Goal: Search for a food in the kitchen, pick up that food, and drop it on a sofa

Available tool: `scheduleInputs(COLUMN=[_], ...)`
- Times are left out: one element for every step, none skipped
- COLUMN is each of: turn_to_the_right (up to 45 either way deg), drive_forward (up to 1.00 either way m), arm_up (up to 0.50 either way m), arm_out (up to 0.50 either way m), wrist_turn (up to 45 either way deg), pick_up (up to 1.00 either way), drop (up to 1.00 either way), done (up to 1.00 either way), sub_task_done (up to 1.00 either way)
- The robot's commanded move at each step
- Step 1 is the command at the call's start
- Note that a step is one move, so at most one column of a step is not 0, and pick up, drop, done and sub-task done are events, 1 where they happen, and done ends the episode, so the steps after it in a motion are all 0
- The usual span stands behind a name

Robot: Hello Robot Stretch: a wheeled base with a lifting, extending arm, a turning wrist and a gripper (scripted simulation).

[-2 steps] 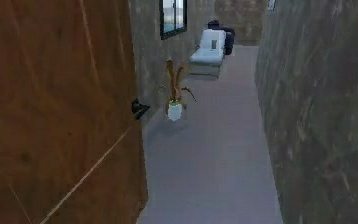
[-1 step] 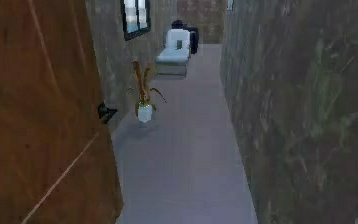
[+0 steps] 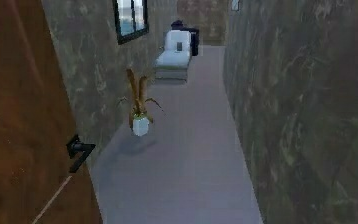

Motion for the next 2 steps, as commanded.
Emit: scheduleInputs(turn_to_the_right=[6.0, 0.0], drive_forward=[0.00, 1.00], arm_up=[0.00, 0.00], arm_out=[0.00, 0.00], wrist_turn=[0.0, 0.0], pick_up=[0.00, 0.00], drop=[0.00, 0.00], done=[0.00, 0.00], sub_task_done=[0.00, 0.00])
